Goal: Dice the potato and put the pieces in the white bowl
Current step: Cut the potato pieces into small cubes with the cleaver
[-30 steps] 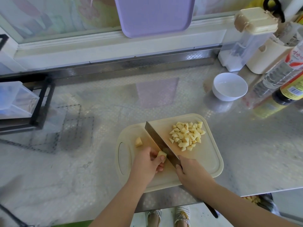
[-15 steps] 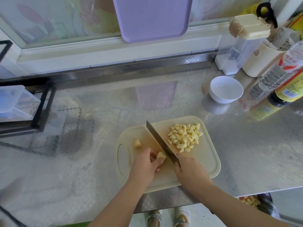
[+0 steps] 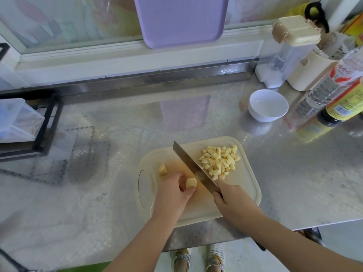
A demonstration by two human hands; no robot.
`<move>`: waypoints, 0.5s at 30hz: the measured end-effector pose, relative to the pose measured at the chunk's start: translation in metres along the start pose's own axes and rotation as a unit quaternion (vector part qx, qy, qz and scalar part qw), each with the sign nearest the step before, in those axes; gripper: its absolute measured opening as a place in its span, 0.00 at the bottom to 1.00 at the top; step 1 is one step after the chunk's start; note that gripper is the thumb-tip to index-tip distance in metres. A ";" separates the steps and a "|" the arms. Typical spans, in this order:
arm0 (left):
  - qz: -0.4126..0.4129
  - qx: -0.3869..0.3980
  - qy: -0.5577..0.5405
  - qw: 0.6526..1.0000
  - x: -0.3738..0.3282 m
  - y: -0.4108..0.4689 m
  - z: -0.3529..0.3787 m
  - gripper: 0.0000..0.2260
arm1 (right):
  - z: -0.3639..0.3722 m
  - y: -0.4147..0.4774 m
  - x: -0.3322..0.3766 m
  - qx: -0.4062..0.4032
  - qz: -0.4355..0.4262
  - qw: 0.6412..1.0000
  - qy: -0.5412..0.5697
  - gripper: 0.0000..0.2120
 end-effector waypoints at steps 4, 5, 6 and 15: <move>0.017 -0.003 0.015 1.000 -0.001 0.001 0.000 0.07 | 0.006 -0.001 0.003 0.006 0.002 1.000 0.007 0.09; 0.019 -0.006 0.014 1.000 -0.001 0.001 0.000 0.06 | 0.007 -0.002 0.003 0.008 0.002 1.000 0.007 0.09; 0.020 -0.007 0.014 1.000 -0.002 0.001 -0.001 0.06 | 0.007 -0.002 0.003 0.009 0.001 1.000 0.007 0.09; 0.049 -0.013 0.012 0.999 0.001 0.003 -0.002 0.07 | 0.006 0.002 0.005 0.016 -0.012 1.000 -0.011 0.09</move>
Point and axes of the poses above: each hand's wrist, its own y-axis towards the middle knuckle, its own z-axis out of the palm, x = y × z, the point moved 4 cm from there along y, towards the middle knuckle, and after that the axes turned 4 degrees about -x, right-handed, at the moved point
